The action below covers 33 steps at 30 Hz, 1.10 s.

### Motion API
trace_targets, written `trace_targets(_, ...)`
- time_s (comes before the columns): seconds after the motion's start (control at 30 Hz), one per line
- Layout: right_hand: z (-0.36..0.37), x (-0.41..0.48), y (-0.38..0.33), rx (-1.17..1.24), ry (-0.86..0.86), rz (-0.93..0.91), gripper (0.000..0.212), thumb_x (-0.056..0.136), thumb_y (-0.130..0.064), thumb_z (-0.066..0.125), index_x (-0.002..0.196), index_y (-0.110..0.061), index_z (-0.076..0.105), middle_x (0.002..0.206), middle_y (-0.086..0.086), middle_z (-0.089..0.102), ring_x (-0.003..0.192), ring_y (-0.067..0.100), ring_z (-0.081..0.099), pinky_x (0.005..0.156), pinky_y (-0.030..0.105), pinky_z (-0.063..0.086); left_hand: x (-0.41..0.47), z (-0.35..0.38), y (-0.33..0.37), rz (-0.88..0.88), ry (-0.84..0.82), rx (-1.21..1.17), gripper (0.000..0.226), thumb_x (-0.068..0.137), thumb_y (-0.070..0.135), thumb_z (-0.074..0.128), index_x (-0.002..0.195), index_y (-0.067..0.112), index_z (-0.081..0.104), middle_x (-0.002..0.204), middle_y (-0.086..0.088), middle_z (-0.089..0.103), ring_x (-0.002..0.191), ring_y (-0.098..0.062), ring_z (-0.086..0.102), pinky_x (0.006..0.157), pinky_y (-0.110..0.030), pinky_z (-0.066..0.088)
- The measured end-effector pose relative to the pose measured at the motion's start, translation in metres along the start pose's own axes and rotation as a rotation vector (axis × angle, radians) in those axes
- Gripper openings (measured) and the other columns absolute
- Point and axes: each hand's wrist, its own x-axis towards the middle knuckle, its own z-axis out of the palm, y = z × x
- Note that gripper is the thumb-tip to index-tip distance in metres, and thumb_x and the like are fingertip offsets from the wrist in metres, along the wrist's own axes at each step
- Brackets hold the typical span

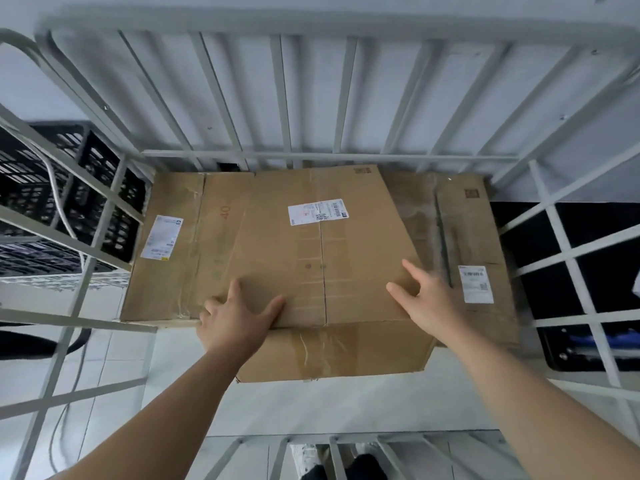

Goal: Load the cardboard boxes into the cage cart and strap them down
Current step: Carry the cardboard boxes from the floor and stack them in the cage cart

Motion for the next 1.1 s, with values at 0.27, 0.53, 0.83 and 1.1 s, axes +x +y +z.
trace_targets(0.27, 0.062, 0.042, 0.038, -0.048, -0.013, 0.018, 0.075, 0.086, -0.059, 0.051, 0.149, -0.036, 0.017, 0.142, 0.011, 0.036, 0.122, 0.029, 0.048, 0.100, 0.043, 0.041, 0.036, 0.061, -0.013, 0.018, -0.005, -0.007, 0.100, 0.071, 0.077, 0.053, 0.148, 0.028, 0.013, 0.139, -0.022, 0.031, 0.130, -0.037, 0.033, 0.106, -0.046, 0.029)
trace_targets(0.53, 0.110, 0.065, 0.064, -0.127, -0.023, 0.009, 0.082, 0.085, -0.058, 0.054, 0.150, -0.033, 0.011, 0.136, 0.012, 0.041, 0.103, 0.030, 0.058, 0.090, 0.042, 0.047, 0.061, 0.111, -0.029, 0.008, -0.042, -0.035, 0.109, 0.071, 0.069, 0.064, 0.151, 0.030, 0.001, 0.142, -0.021, 0.026, 0.124, -0.040, 0.039, 0.104, -0.048, 0.037)
trace_targets(0.83, 0.135, 0.085, 0.074, -0.236, -0.025, 0.011, 0.076, 0.089, -0.045, 0.057, 0.149, -0.025, 0.015, 0.130, 0.016, 0.042, 0.110, 0.036, 0.053, 0.087, 0.040, 0.044, 0.078, 0.153, -0.037, 0.001, -0.076, -0.090, 0.112, 0.074, 0.060, 0.070, 0.151, 0.029, -0.005, 0.143, -0.021, 0.021, 0.126, -0.040, 0.035, 0.106, -0.046, 0.034)
trace_targets(1.1, 0.144, 0.085, 0.074, -0.208, 0.020, 0.002, 0.075, 0.089, -0.043, 0.058, 0.148, -0.023, 0.018, 0.133, 0.018, 0.038, 0.116, 0.036, 0.049, 0.087, 0.039, 0.043, 0.084, 0.160, -0.042, 0.013, -0.076, -0.035, 0.111, 0.075, 0.064, 0.064, 0.151, 0.027, -0.007, 0.143, -0.023, 0.021, 0.128, -0.041, 0.032, 0.107, -0.048, 0.033)
